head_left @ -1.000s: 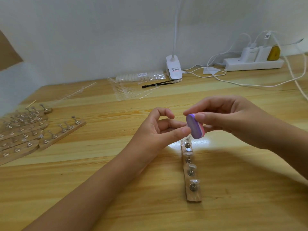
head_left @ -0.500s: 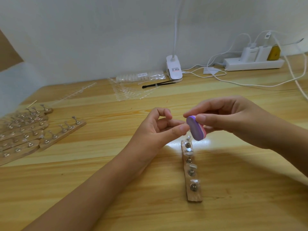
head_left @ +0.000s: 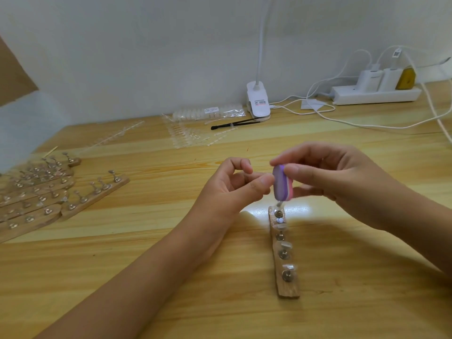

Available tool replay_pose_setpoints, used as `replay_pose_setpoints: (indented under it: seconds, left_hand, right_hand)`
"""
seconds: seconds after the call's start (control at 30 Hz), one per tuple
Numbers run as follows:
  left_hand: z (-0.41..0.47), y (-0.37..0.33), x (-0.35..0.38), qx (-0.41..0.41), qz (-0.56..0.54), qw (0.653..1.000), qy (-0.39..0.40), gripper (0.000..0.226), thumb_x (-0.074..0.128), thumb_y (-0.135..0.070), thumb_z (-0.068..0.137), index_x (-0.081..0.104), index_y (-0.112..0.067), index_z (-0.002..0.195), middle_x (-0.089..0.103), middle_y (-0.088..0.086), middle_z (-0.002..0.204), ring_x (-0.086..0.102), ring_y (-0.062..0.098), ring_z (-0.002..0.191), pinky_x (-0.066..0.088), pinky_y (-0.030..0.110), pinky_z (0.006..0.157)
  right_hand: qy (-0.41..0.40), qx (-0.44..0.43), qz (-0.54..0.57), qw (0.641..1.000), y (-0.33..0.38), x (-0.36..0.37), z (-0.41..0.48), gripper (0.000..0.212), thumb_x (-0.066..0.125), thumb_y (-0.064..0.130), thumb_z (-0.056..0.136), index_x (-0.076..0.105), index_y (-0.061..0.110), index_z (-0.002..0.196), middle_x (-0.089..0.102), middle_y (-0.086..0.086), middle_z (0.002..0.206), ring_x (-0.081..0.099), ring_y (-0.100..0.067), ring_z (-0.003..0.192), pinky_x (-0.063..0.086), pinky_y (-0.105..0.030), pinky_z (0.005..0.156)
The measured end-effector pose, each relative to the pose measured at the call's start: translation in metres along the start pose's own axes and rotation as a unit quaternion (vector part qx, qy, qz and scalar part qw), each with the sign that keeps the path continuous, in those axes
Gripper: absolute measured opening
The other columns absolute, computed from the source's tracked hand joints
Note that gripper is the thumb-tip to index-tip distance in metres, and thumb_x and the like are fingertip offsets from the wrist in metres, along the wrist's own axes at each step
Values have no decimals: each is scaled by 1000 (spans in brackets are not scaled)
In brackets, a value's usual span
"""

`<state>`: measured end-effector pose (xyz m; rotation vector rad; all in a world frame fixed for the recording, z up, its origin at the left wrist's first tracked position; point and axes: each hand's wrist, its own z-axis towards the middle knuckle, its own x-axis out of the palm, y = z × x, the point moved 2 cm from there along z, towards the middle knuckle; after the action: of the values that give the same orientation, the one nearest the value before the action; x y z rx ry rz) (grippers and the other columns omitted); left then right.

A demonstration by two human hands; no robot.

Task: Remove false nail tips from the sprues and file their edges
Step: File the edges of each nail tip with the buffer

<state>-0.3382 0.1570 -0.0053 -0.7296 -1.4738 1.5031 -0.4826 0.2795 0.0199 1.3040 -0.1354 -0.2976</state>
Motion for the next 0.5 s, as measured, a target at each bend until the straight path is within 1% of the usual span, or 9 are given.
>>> replay_pose_setpoints:
  seconds: [0.1, 0.2, 0.3, 0.4, 0.5]
  left_hand:
    - [0, 1, 0, -5, -12, 1000, -10, 27, 75, -24, 80, 50, -23, 91, 69, -9, 81, 64, 8, 80, 50, 23, 84]
    - [0, 1, 0, -4, -21, 1000, -4, 26, 75, -24, 81, 51, -23, 90, 69, -7, 83, 64, 10, 82, 51, 22, 83]
    - [0, 0, 1, -4, -29, 1000, -8, 26, 72, -24, 78, 50, -22, 90, 69, -8, 81, 64, 7, 79, 52, 19, 81]
    - [0, 0, 1, -1, -27, 1000, -5, 27, 71, -23, 77, 49, -20, 92, 69, -10, 79, 65, 7, 80, 53, 19, 81]
    - [-1, -1, 0, -1, -27, 1000, -7, 28, 72, -24, 78, 49, -20, 92, 69, -10, 80, 65, 7, 79, 52, 18, 80]
  right_hand:
    - [-59, -20, 16, 998, 0, -2, 0, 23, 70, 27, 78, 74, 17, 99, 73, -2, 89, 71, -13, 87, 58, -27, 78]
    - [-17, -1, 8, 1000, 1, 2, 0, 22, 70, 26, 77, 74, 17, 97, 74, -3, 91, 72, -14, 87, 58, -23, 73]
    - [-53, -23, 16, 998, 2, 0, 0, 22, 71, 27, 76, 74, 17, 96, 74, -2, 89, 72, -14, 86, 58, -26, 76]
    - [-32, -18, 13, 999, 3, 2, 0, 21, 71, 25, 76, 75, 17, 95, 74, -3, 89, 73, -14, 85, 58, -24, 74]
    - [-62, -45, 23, 997, 4, 2, -1, 21, 71, 25, 77, 74, 17, 95, 74, -2, 87, 72, -14, 84, 59, -26, 74]
